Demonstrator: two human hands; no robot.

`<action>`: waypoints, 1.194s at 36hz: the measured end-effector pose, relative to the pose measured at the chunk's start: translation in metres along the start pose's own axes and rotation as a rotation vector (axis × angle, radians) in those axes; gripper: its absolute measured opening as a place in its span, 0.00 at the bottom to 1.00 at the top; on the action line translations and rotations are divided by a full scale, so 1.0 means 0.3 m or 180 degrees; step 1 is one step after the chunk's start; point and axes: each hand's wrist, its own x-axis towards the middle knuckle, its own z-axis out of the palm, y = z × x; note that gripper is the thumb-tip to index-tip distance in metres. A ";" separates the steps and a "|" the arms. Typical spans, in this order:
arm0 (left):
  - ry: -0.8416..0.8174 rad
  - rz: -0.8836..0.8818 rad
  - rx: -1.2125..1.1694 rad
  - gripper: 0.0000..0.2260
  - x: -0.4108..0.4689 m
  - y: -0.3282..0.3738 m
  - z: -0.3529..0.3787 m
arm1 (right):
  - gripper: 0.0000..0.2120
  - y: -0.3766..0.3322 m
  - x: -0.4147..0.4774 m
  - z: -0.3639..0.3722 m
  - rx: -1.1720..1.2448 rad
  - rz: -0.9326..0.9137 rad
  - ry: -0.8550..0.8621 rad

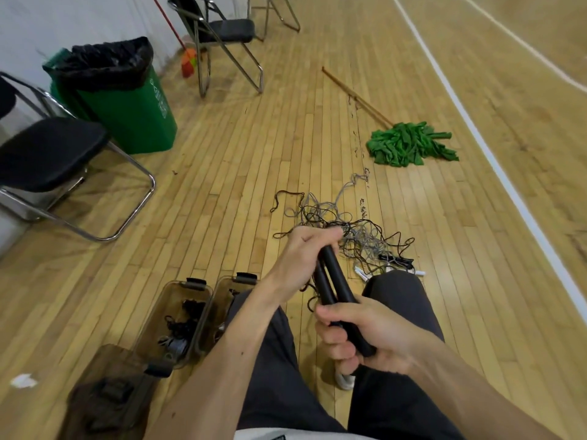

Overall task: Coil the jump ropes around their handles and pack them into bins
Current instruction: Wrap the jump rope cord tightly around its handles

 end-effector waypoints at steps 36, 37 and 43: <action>-0.2024 0.0707 0.5198 0.13 0.039 0.020 0.120 | 0.06 -0.083 0.013 -0.258 -0.4356 0.0600 0.1830; -0.2096 0.0644 0.5138 0.14 0.046 0.030 0.118 | 0.06 -0.075 0.014 -0.263 -0.4346 0.0641 0.1734; -0.2372 0.0268 0.4749 0.14 0.076 0.071 0.103 | 0.06 -0.045 -0.001 -0.276 -0.4520 0.0674 0.1205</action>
